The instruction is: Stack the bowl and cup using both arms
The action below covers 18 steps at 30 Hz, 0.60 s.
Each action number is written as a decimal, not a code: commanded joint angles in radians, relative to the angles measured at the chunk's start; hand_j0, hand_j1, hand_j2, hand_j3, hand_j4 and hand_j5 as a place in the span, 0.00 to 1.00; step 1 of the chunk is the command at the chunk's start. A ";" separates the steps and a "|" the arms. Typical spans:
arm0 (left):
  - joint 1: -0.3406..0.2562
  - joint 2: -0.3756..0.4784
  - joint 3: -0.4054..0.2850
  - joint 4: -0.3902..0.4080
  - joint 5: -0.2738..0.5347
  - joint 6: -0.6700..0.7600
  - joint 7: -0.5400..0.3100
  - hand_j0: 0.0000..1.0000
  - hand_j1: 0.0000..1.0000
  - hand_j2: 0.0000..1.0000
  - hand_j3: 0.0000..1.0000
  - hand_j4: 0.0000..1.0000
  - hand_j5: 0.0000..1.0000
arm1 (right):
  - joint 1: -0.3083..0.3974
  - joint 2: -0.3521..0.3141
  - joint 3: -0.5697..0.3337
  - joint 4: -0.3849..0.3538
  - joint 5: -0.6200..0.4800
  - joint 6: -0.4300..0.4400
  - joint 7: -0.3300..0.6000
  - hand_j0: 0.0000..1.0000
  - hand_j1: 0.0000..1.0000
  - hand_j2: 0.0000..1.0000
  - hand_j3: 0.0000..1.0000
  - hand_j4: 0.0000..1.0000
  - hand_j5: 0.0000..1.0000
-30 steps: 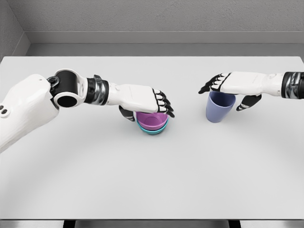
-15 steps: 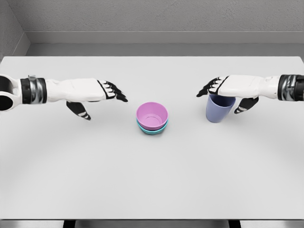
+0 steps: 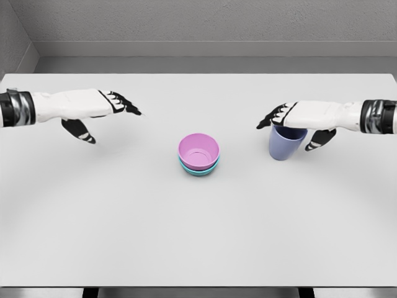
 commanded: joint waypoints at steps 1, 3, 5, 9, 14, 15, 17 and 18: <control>0.000 0.000 0.009 0.030 -0.006 0.002 0.000 1.00 1.00 1.00 1.00 1.00 1.00 | 0.000 0.001 0.004 0.010 -0.005 0.003 0.000 1.00 1.00 1.00 1.00 1.00 1.00; 0.000 0.000 0.010 0.032 -0.006 0.002 0.000 1.00 1.00 1.00 1.00 1.00 1.00 | 0.000 0.003 0.006 0.014 -0.005 0.003 0.000 1.00 1.00 1.00 1.00 1.00 1.00; 0.000 0.003 0.012 0.032 -0.006 0.002 0.000 1.00 1.00 1.00 1.00 1.00 1.00 | 0.000 0.009 0.006 0.016 -0.005 0.003 0.000 1.00 1.00 1.00 1.00 1.00 1.00; 0.000 0.003 0.010 0.030 -0.005 0.002 0.000 1.00 1.00 1.00 1.00 1.00 1.00 | 0.000 0.010 0.010 0.019 -0.005 0.003 0.000 1.00 1.00 1.00 1.00 1.00 1.00; 0.000 0.003 0.012 0.030 -0.003 0.002 0.000 1.00 1.00 1.00 1.00 1.00 1.00 | -0.006 0.010 0.010 0.020 -0.005 0.003 0.000 0.87 0.87 0.87 0.87 0.87 0.87; 0.002 0.003 0.012 0.030 -0.003 0.002 0.000 1.00 1.00 1.00 1.00 1.00 1.00 | -0.006 0.010 0.012 0.020 -0.005 0.003 0.000 0.86 0.86 0.86 0.86 0.86 0.86; 0.002 0.003 0.012 0.030 -0.003 0.002 0.000 1.00 1.00 1.00 1.00 1.00 1.00 | -0.006 0.010 0.012 0.020 -0.005 0.003 0.000 0.85 0.85 0.85 0.85 0.85 0.85; 0.002 0.003 0.012 0.030 -0.003 0.002 0.000 1.00 1.00 1.00 1.00 1.00 1.00 | -0.006 0.010 0.012 0.020 -0.005 0.003 0.000 0.84 0.84 0.84 0.84 0.84 0.84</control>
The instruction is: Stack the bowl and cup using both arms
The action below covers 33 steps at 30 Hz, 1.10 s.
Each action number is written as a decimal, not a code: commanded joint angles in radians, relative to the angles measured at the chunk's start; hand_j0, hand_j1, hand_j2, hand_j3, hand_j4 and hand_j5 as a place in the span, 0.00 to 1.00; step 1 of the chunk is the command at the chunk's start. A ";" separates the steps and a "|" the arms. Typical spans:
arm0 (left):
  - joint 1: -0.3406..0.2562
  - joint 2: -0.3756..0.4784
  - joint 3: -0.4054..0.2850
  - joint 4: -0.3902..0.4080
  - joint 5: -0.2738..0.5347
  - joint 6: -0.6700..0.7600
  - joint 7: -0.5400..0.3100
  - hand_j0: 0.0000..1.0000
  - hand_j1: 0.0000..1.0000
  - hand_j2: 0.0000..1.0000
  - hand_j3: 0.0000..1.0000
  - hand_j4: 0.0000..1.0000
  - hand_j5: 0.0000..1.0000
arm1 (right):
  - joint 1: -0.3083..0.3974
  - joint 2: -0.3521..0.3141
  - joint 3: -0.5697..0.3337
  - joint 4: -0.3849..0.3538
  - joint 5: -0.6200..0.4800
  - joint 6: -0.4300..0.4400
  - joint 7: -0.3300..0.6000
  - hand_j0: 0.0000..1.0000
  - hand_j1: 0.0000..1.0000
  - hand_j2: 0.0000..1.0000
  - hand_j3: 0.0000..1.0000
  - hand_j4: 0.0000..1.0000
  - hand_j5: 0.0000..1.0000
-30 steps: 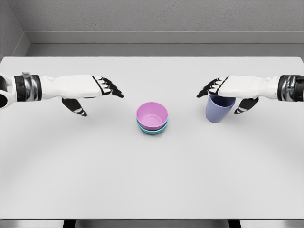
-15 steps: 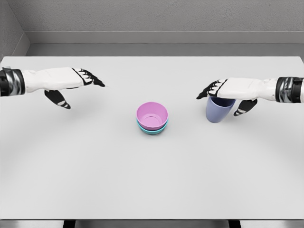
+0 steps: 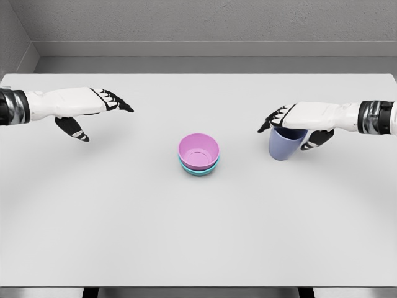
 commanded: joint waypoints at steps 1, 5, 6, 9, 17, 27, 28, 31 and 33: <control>0.000 0.001 0.001 0.000 0.006 0.002 0.000 1.00 1.00 1.00 1.00 1.00 1.00 | 0.000 -0.001 0.000 0.000 -0.004 0.002 0.000 0.82 0.82 0.82 0.82 0.82 0.82; 0.000 0.001 0.001 0.000 0.006 0.002 0.000 1.00 1.00 1.00 1.00 1.00 1.00 | 0.000 0.005 0.002 0.000 -0.005 0.002 0.000 0.77 0.77 0.77 0.77 0.77 0.77; -0.002 0.001 0.001 0.000 0.006 0.002 0.000 1.00 1.00 1.00 1.00 1.00 1.00 | 0.000 0.005 0.002 0.000 -0.005 0.002 0.000 0.76 0.76 0.76 0.76 0.76 0.76; -0.002 0.001 0.001 0.000 0.006 0.002 0.000 1.00 1.00 1.00 1.00 1.00 1.00 | 0.000 0.005 0.002 0.000 -0.005 0.002 0.000 0.71 0.71 0.71 0.71 0.71 0.71; -0.003 0.002 0.019 -0.003 0.006 0.002 0.000 1.00 1.00 1.00 1.00 1.00 1.00 | -0.008 -0.004 -0.006 0.000 -0.016 0.002 0.000 0.62 0.62 0.62 0.62 0.62 0.62; -0.003 0.004 0.016 -0.003 0.008 0.002 0.000 1.00 1.00 1.00 1.00 1.00 1.00 | -0.025 -0.005 -0.037 -0.005 -0.037 0.002 0.000 0.62 0.62 0.62 0.62 0.62 0.62; -0.005 0.004 0.016 0.000 0.008 0.002 0.000 1.00 1.00 1.00 1.00 1.00 1.00 | -0.025 -0.005 -0.037 -0.003 -0.037 0.002 0.000 0.59 0.59 0.59 0.59 0.59 0.59; -0.005 0.019 0.015 0.000 0.009 0.002 0.002 1.00 1.00 1.00 1.00 1.00 1.00 | -0.025 -0.005 -0.047 -0.005 -0.039 0.002 0.000 0.59 0.59 0.59 0.59 0.59 0.59; -0.003 0.018 0.015 0.000 0.008 0.002 0.002 1.00 1.00 1.00 1.00 1.00 1.00 | -0.028 -0.005 -0.051 -0.005 -0.039 0.002 0.000 0.58 0.58 0.58 0.58 0.58 0.58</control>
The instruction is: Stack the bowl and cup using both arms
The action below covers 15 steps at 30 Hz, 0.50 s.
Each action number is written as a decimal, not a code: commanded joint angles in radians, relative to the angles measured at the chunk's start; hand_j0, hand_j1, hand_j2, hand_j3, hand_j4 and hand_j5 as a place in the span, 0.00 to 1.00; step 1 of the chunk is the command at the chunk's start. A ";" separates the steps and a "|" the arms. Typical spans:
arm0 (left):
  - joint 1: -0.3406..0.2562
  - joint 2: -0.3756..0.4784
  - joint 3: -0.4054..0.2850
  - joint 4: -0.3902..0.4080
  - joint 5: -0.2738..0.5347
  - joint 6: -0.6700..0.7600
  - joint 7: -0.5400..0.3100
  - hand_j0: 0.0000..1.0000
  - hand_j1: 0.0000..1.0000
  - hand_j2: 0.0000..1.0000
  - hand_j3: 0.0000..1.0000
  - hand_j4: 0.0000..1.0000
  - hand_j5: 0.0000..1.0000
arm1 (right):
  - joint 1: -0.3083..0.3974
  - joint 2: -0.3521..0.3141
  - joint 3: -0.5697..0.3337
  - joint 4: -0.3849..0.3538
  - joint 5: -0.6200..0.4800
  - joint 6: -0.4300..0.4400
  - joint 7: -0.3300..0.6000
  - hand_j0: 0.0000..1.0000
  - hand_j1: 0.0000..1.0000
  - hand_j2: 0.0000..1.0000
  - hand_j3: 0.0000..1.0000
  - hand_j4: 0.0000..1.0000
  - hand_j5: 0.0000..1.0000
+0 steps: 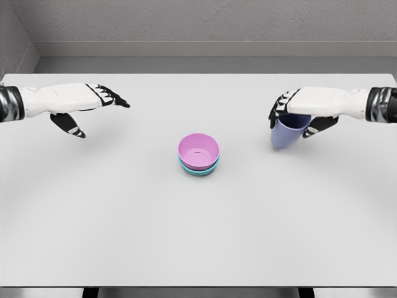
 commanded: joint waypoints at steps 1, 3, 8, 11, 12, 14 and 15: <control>0.001 0.004 0.001 -0.001 0.004 0.003 0.001 1.00 1.00 1.00 1.00 1.00 1.00 | -0.002 0.000 -0.008 -0.001 -0.008 0.003 0.000 0.58 0.58 0.58 0.58 0.58 0.58; 0.001 0.004 -0.003 0.001 0.001 0.003 -0.001 1.00 1.00 1.00 1.00 1.00 1.00 | -0.005 0.001 -0.016 -0.002 -0.008 0.003 0.000 0.58 0.58 0.58 0.58 0.58 0.58; 0.005 -0.004 -0.007 0.042 0.010 0.003 0.002 1.00 1.00 1.00 1.00 1.00 1.00 | -0.015 0.009 -0.024 -0.011 -0.034 0.003 0.000 0.58 0.58 0.58 0.58 0.58 0.58; 0.000 -0.030 -0.006 0.102 0.012 0.003 0.004 1.00 1.00 1.00 1.00 1.00 1.00 | -0.035 0.011 -0.024 -0.044 -0.040 0.003 0.000 0.58 0.58 0.58 0.58 0.58 0.58; 0.000 -0.030 -0.007 0.100 0.010 0.003 0.004 1.00 1.00 1.00 1.00 1.00 1.00 | -0.038 0.017 -0.022 -0.057 -0.040 0.003 0.000 0.58 0.58 0.58 0.58 0.58 0.58; 0.000 -0.030 -0.007 0.096 0.010 0.003 0.004 1.00 1.00 1.00 1.00 1.00 1.00 | -0.041 0.024 -0.022 -0.073 -0.040 0.003 0.000 0.58 0.58 0.58 0.58 0.58 0.58; 0.000 -0.028 -0.007 0.096 0.010 0.003 0.004 1.00 1.00 1.00 1.00 1.00 1.00 | -0.048 0.024 -0.022 -0.081 -0.040 0.003 0.000 0.58 0.58 0.58 0.58 0.58 0.58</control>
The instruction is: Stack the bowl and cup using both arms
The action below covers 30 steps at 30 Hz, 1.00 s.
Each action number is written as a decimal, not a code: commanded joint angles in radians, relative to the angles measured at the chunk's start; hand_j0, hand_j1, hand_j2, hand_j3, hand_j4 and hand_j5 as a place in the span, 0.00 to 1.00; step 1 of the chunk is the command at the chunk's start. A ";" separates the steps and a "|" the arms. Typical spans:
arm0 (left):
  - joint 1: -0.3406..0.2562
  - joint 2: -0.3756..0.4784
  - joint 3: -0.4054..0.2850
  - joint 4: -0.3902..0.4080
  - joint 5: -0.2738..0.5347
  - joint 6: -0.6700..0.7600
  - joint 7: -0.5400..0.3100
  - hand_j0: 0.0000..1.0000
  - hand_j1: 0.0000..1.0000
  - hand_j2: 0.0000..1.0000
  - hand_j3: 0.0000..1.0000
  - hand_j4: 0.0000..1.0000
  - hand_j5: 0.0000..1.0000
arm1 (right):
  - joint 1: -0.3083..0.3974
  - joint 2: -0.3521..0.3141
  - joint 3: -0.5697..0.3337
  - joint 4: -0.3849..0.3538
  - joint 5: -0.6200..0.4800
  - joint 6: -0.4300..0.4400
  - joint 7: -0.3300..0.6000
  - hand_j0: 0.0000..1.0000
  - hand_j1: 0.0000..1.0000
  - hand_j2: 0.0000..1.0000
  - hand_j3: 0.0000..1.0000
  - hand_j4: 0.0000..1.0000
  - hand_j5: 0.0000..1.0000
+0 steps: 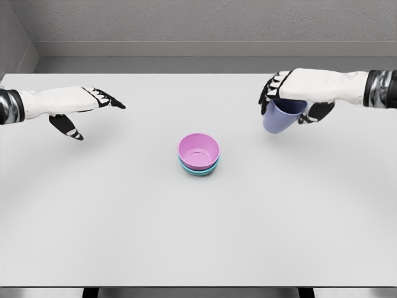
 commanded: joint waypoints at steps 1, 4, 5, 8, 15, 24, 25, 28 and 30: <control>0.000 -0.001 0.001 0.005 0.008 0.003 0.001 1.00 1.00 1.00 1.00 1.00 1.00 | 0.000 0.006 -0.003 -0.031 -0.022 0.009 -0.002 0.58 0.58 0.58 0.58 0.58 0.58; 0.000 0.021 0.001 -0.034 0.012 0.003 0.001 1.00 1.00 1.00 1.00 1.00 1.00 | 0.000 0.009 -0.003 -0.051 -0.022 0.009 -0.002 0.58 0.58 0.58 0.58 0.58 0.58; 0.000 0.037 -0.001 -0.055 0.012 0.003 0.001 1.00 1.00 1.00 1.00 1.00 1.00 | -0.005 0.007 -0.003 -0.051 -0.022 0.009 -0.002 0.58 0.58 0.58 0.58 0.58 0.58; 0.000 0.037 -0.001 -0.054 0.014 0.003 0.001 1.00 1.00 1.00 1.00 1.00 1.00 | -0.008 0.007 -0.003 -0.051 -0.022 0.009 -0.002 0.58 0.58 0.58 0.58 0.58 0.58; 0.002 0.036 -0.001 -0.054 0.014 0.003 0.001 1.00 1.00 1.00 1.00 1.00 1.00 | -0.008 0.012 0.003 -0.057 -0.024 0.009 -0.002 0.58 0.58 0.58 0.58 0.58 0.58; 0.002 0.034 -0.001 -0.051 0.012 0.003 0.001 1.00 1.00 1.00 1.00 1.00 1.00 | -0.008 0.041 0.009 -0.100 -0.022 0.009 -0.002 0.58 0.58 0.58 0.58 0.58 0.58; 0.002 0.034 -0.001 -0.049 0.014 0.003 0.001 1.00 1.00 1.00 1.00 1.00 1.00 | -0.008 0.046 0.011 -0.109 -0.022 0.009 -0.002 0.58 0.58 0.58 0.58 0.58 0.58; 0.002 0.033 -0.001 -0.049 0.014 0.003 0.001 1.00 1.00 1.00 1.00 1.00 1.00 | -0.008 0.046 0.011 -0.152 -0.022 0.009 -0.002 0.58 0.58 0.58 0.58 0.58 0.58; 0.002 0.031 -0.001 -0.049 0.014 0.003 0.001 1.00 1.00 1.00 1.00 1.00 1.00 | -0.008 0.046 0.011 -0.183 -0.022 0.009 -0.002 0.58 0.58 0.58 0.58 0.58 0.58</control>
